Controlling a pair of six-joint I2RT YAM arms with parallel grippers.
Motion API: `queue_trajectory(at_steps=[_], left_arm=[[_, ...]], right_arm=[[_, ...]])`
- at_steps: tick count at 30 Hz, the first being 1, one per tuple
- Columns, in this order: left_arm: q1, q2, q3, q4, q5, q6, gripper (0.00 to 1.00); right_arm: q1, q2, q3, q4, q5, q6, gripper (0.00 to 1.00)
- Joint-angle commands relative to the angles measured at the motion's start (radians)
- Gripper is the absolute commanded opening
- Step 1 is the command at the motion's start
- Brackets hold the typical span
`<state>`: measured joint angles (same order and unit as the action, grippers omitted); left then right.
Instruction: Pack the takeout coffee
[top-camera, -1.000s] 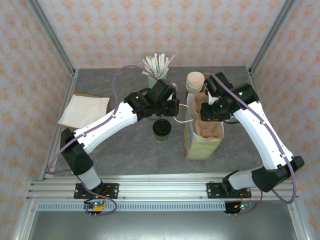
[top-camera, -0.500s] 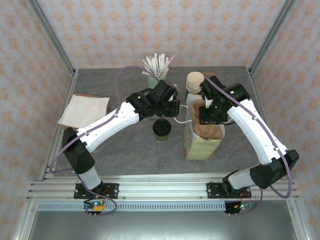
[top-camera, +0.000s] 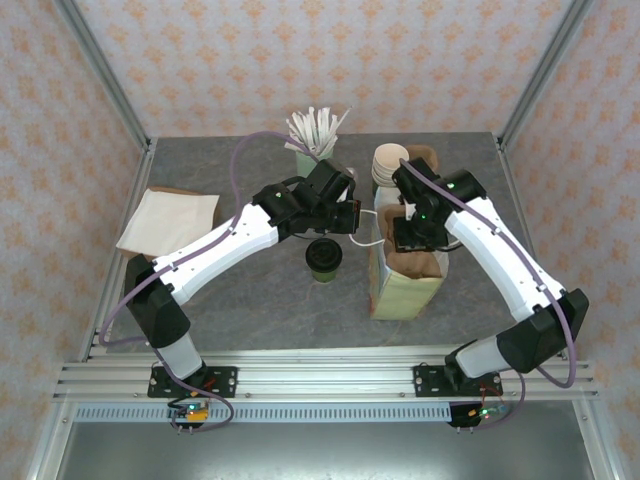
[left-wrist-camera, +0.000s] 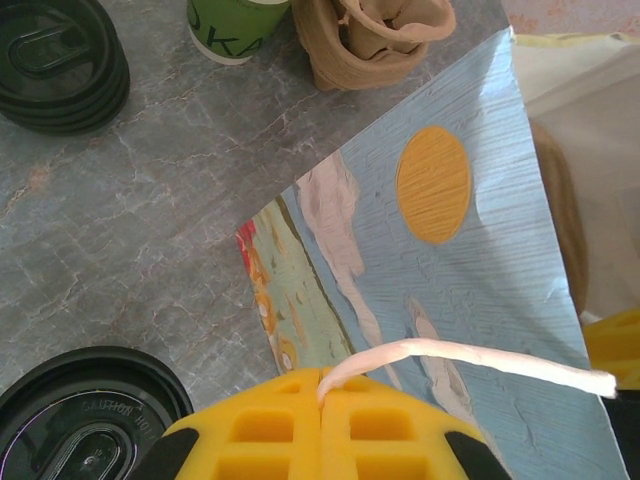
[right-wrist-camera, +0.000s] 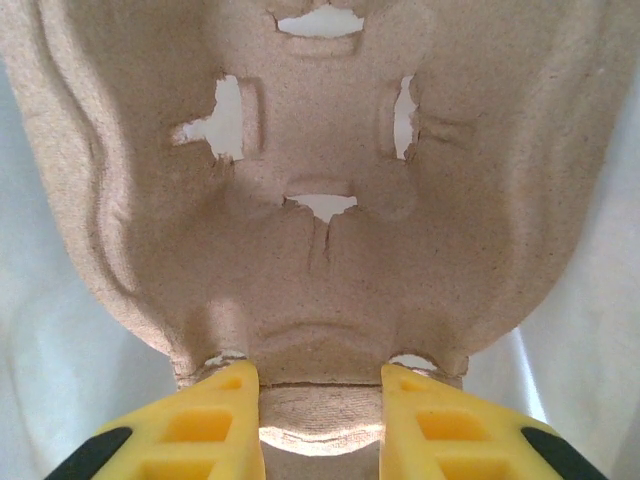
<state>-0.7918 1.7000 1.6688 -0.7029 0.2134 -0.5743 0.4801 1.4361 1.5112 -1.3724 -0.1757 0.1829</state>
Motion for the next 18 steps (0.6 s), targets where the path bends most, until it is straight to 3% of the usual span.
queue_trajectory(at_steps=[1,18], left_arm=[[-0.004,0.002,0.025,0.025,0.015,0.003,0.00],[-0.008,-0.035,-0.017,0.015,-0.022,-0.019,0.00]], right_arm=[[0.005,0.009,-0.031,0.041,0.045,0.013,0.28],[0.002,0.051,-0.221,0.257,0.088,0.049,0.28]])
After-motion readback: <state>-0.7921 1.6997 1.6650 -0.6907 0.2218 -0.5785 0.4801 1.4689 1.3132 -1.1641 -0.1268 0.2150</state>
